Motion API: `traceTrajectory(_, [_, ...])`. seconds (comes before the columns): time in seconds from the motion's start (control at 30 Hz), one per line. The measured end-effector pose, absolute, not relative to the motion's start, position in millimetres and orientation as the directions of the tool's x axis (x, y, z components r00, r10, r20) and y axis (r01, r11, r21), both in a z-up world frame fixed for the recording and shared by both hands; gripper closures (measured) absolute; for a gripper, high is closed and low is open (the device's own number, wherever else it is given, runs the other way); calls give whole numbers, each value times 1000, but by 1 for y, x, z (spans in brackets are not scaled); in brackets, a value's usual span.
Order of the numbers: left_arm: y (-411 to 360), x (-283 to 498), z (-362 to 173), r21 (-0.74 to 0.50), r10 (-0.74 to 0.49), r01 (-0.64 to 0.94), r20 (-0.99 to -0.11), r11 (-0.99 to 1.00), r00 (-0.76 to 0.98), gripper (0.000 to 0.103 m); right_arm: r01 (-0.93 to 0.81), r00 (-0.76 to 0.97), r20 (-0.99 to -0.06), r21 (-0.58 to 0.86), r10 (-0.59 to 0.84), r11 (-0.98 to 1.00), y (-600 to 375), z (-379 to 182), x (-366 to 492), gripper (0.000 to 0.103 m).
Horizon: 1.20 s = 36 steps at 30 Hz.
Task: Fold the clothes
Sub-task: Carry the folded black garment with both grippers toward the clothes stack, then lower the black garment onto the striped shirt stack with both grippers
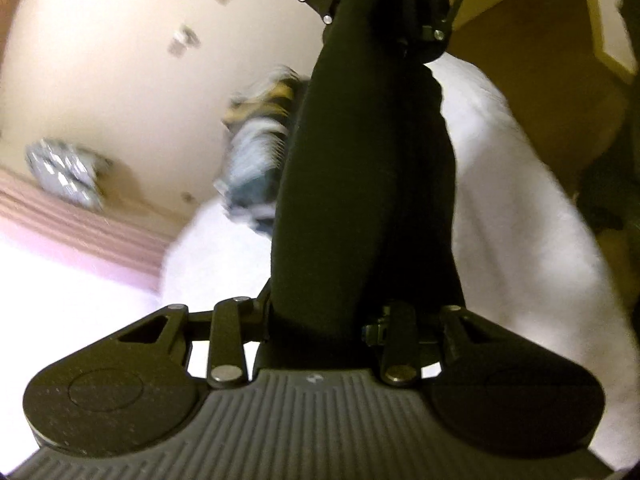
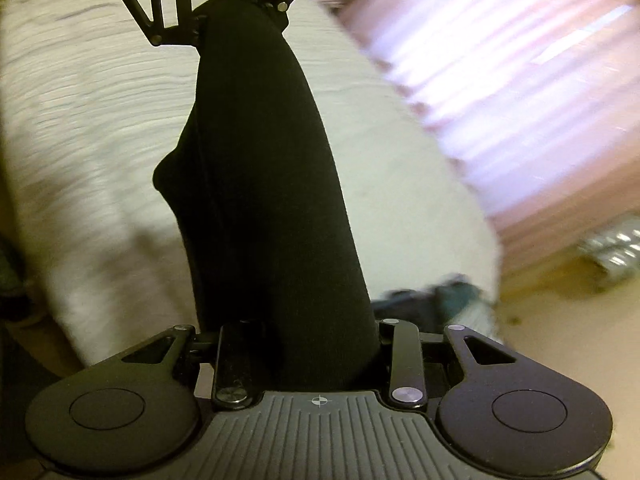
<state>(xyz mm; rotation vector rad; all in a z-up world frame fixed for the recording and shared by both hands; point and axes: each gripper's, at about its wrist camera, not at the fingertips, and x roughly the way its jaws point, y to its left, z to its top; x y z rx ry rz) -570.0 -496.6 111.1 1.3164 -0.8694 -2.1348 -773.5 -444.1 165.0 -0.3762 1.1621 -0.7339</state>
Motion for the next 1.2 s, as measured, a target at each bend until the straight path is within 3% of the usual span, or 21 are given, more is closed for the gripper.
traceTrajectory(0.17, [-571, -638, 159, 784, -731, 100, -513, -612, -449, 71, 361, 190, -584, -706, -790, 609, -502, 215, -835, 69])
traceTrajectory(0.43, [-713, -755, 214, 829, -821, 213, -411, -518, -396, 71, 329, 237, -485, -775, -842, 540, -648, 291, -954, 69])
traceTrajectory(0.53, [-747, -780, 223, 890, -888, 241, -290, -387, -356, 70, 310, 247, -410, -825, -878, 473, -711, 327, -988, 69])
traceTrajectory(0.63, [-776, -804, 202, 933, -927, 232, -193, -275, -321, 70, 291, 248, -293, -887, -924, 359, -753, 323, -1007, 69])
traceTrajectory(0.73, [-793, -821, 131, 918, -921, 220, -259, -328, -292, 69, 272, 245, -262, -906, -933, 325, -773, 278, -1020, 68])
traceTrajectory(0.87, [-789, -846, 17, 847, -850, 153, -469, -510, -238, 67, 211, 195, -447, -850, -873, 483, -781, 168, -1028, 68])
traceTrajectory(0.97, [-771, -853, -33, 830, -821, 86, -519, -550, -240, 65, 155, 153, -596, -773, -788, 615, -768, 89, -1027, 67])
traceTrajectory(1.1, [-767, -848, -37, 831, -820, 84, -517, -550, -246, 62, 194, 159, -551, -796, -819, 574, -748, 78, -1038, 63])
traceTrajectory(1.2, [-767, -843, -33, 835, -824, 94, -508, -543, -251, 59, 190, 140, -557, -796, -819, 574, -741, 78, -1035, 53])
